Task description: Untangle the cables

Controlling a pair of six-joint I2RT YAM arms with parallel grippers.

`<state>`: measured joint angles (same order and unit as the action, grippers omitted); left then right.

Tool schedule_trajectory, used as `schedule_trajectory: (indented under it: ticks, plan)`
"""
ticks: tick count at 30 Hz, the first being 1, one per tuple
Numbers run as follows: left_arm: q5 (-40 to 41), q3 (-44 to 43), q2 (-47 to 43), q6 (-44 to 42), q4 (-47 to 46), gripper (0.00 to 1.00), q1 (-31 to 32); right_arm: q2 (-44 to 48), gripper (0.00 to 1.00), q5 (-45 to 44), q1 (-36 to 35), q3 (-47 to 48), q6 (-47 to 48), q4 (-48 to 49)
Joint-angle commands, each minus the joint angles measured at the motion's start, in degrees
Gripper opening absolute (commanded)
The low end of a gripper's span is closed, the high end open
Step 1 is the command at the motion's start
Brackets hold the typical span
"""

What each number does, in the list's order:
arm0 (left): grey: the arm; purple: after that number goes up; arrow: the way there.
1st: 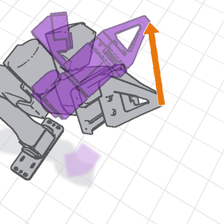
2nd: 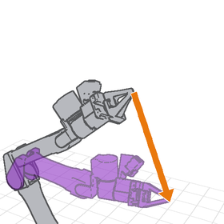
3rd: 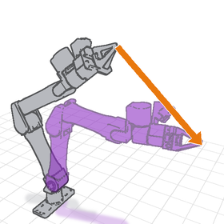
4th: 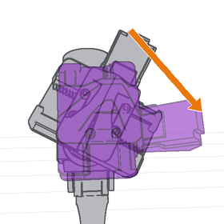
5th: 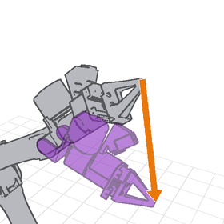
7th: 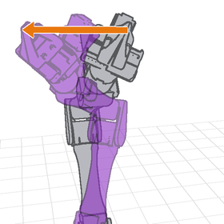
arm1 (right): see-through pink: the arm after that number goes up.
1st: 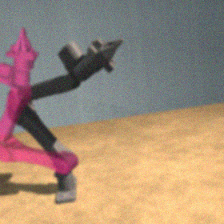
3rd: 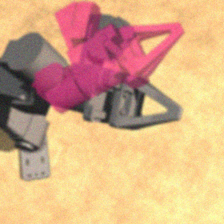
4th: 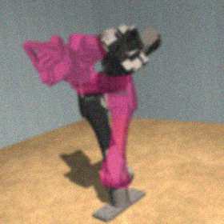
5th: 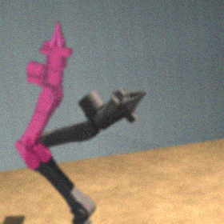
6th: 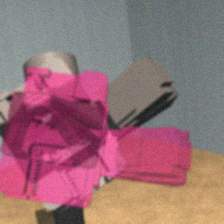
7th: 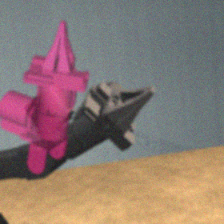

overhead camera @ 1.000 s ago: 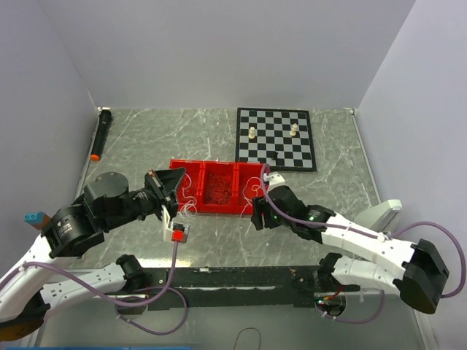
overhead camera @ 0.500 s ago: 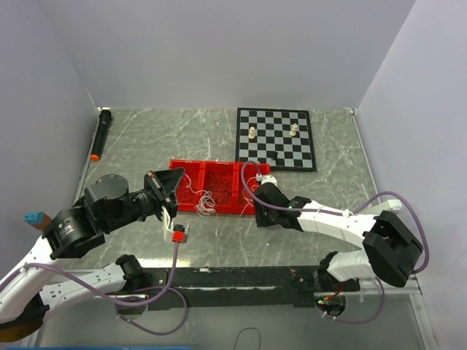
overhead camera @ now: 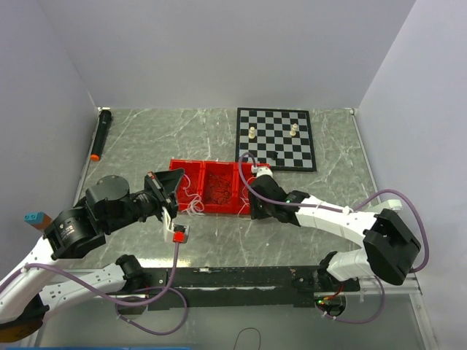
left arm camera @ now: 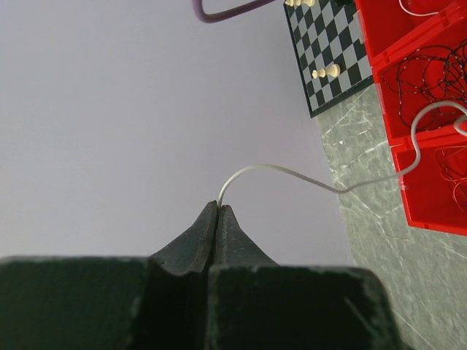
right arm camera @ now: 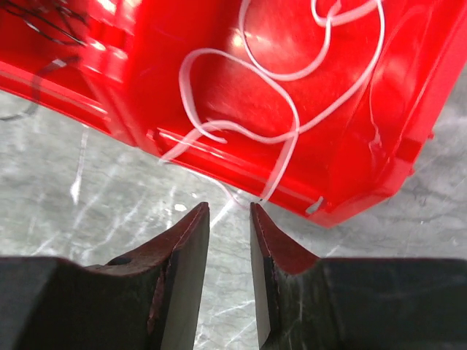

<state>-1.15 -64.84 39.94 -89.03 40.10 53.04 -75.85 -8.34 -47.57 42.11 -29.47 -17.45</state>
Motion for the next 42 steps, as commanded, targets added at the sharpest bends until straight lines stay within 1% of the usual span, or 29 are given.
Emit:
schedule_trajectory:
  ticks: [1,7,11,14,16,22,24,26,29,32,33,34,37,38,42]
  plan:
    - [0.5,0.4,-0.4,0.1,-2.6,0.01,0.2,-0.2,0.35,-1.6,0.1,5.0,2.8,0.5]
    - [1.0,0.1,-0.5,0.4,-2.4,0.01,0.2,-2.4,0.32,-3.5,0.6,6.8,3.2,-0.9]
    - [1.0,0.4,-0.7,0.5,-2.6,0.01,0.3,-2.1,0.4,-1.3,0.6,6.1,3.3,1.1]
    - [1.0,0.9,-1.1,0.3,-3.2,0.01,0.2,-4.3,0.48,1.2,0.7,7.8,4.5,1.9]
    - [1.0,0.9,-1.1,0.0,-3.1,0.01,0.2,-6.5,0.5,2.4,0.6,9.8,5.0,1.1]
    - [1.0,1.0,-1.4,0.4,-2.9,0.01,0.2,-9.7,0.51,2.5,1.4,11.9,6.0,1.5]
    - [1.0,1.5,-1.7,0.4,-3.1,0.01,0.3,-10.1,0.5,3.0,1.8,12.1,6.2,1.8]
    - [1.0,1.7,-1.7,0.5,-3.3,0.01,0.2,-10.6,0.48,3.4,2.3,12.1,6.4,2.0]
    - [1.0,2.0,-1.8,0.7,-3.6,0.01,0.2,-11.2,0.42,4.3,3.1,11.8,6.8,2.4]
    - [1.0,2.3,-2.1,0.6,-3.8,0.01,0.2,-11.7,0.32,5.7,3.9,11.4,7.1,3.4]
    - [1.0,2.3,-2.1,0.6,-3.8,0.01,0.2,-11.9,0.27,6.0,4.2,11.4,7.1,3.6]
    - [1.0,2.3,-2.1,0.5,-3.7,0.01,0.2,-11.9,0.2,6.5,4.2,11.6,7.1,3.8]
    - [1.0,2.0,-2.0,0.4,-3.9,0.01,0.2,-11.4,0.02,6.4,4.8,12.2,7.1,3.3]
    - [2.6,1.8,-1.9,0.4,-3.9,0.01,0.2,-10.6,0.0,6.0,4.9,12.4,7.1,3.0]
    - [2.4,1.4,-1.6,0.3,-4.0,0.01,0.2,-6.5,0.0,4.2,6.9,13.8,8.1,2.0]
